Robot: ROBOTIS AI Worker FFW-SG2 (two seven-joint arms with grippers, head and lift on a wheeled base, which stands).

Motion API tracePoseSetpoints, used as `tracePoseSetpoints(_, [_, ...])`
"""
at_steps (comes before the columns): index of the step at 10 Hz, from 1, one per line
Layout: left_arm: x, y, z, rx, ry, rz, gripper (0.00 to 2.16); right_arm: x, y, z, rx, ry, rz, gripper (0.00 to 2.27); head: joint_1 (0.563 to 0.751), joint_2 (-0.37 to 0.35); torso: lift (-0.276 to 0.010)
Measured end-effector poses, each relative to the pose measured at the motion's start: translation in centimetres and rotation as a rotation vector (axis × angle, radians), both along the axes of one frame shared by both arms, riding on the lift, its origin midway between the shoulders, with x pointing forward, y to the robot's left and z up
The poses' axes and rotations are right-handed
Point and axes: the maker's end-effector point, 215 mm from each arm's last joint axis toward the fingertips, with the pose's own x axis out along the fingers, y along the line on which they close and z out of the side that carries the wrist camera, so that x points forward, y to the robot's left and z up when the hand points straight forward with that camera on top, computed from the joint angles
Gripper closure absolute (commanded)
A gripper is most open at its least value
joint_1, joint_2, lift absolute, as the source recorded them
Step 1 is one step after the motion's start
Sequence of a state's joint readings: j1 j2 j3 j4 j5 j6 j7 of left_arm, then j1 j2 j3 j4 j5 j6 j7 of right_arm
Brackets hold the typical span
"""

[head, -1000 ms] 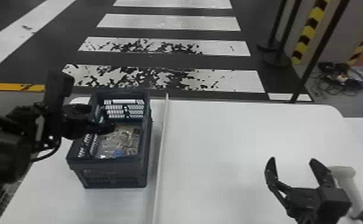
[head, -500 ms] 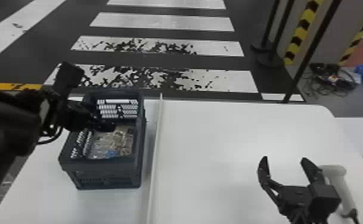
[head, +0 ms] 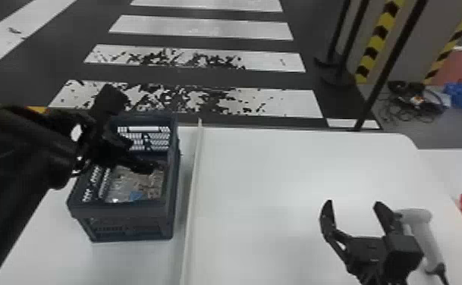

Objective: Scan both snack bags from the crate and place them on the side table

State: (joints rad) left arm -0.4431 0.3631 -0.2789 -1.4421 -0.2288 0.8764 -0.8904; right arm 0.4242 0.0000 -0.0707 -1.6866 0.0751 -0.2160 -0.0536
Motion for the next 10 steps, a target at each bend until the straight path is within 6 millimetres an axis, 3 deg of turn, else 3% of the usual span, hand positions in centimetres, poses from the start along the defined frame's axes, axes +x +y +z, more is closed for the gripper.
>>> tracePoseSetpoints(3, [0.1,-1.3,-1.7,0.055,0.056,-0.045,0.11,-0.3,0.0,0.1,0.003,-0.002,0.000,0.06,0.695,-0.069,-0.098])
tracePoseSetpoints(10, [-0.6,1.3,-4.6,0.142,0.144,-0.040,0.11,-0.3,0.0,-0.1,0.008,0.001,-0.002,0.06,0.695,-0.041,-0.098])
